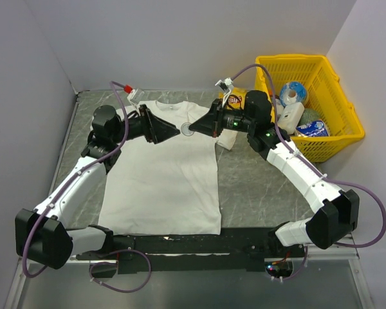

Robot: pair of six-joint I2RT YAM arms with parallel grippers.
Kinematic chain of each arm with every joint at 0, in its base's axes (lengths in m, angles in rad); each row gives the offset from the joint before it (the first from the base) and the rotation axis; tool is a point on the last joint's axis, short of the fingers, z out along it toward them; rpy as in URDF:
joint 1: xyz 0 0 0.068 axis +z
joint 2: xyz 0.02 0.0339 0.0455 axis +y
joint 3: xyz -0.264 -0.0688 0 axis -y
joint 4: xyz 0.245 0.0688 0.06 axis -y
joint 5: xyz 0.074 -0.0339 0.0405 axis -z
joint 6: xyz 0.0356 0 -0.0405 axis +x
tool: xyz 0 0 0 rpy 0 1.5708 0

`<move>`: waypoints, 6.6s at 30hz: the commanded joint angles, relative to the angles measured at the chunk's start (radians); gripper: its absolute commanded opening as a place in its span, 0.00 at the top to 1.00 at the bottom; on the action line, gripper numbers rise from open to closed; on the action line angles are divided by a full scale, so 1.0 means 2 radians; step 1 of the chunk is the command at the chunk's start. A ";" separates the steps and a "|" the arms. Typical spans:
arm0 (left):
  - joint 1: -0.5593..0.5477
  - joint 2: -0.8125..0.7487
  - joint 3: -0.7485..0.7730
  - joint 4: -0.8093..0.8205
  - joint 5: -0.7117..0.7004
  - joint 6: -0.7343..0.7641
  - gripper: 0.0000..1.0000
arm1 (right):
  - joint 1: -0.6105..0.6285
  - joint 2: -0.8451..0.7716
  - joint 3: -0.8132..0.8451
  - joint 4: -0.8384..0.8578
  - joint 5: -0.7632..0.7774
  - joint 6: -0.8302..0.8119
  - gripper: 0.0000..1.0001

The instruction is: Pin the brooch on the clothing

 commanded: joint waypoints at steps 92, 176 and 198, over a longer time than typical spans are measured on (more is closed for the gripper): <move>-0.045 -0.054 0.011 -0.002 -0.010 0.036 0.99 | 0.005 0.014 -0.023 0.213 -0.141 0.120 0.76; -0.147 -0.098 0.073 -0.046 -0.239 0.059 0.99 | 0.079 -0.010 0.064 -0.213 0.177 -0.248 0.16; -0.147 -0.079 0.099 -0.140 -0.399 0.133 0.99 | 0.076 -0.082 0.009 -0.144 0.202 -0.221 0.00</move>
